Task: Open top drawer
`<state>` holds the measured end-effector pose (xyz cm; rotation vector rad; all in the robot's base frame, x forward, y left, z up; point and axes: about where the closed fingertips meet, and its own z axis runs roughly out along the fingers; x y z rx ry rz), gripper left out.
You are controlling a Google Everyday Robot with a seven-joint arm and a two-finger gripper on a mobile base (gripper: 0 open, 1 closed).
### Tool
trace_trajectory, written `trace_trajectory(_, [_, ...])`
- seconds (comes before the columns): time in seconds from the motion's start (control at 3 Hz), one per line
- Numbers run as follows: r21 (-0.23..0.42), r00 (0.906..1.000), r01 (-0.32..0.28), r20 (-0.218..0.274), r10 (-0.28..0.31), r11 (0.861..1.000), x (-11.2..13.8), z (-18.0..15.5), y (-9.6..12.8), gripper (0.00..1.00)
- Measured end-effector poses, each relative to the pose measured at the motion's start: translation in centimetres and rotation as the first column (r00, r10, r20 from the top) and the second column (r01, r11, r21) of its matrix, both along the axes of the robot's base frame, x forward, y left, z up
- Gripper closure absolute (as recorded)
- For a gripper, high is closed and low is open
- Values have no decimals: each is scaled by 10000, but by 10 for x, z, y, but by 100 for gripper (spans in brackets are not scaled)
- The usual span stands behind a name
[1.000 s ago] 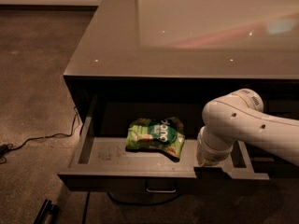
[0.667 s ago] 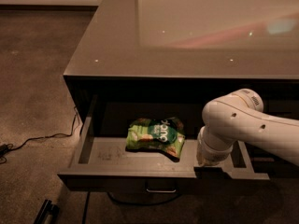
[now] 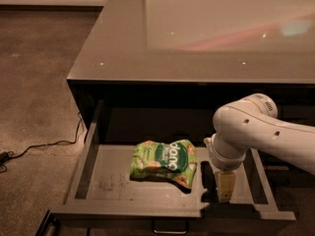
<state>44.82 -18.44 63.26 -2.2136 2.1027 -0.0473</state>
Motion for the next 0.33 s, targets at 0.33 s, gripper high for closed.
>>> trace_trajectory(0.33, [0,10000,0,0,0,10000,0,0,0,0])
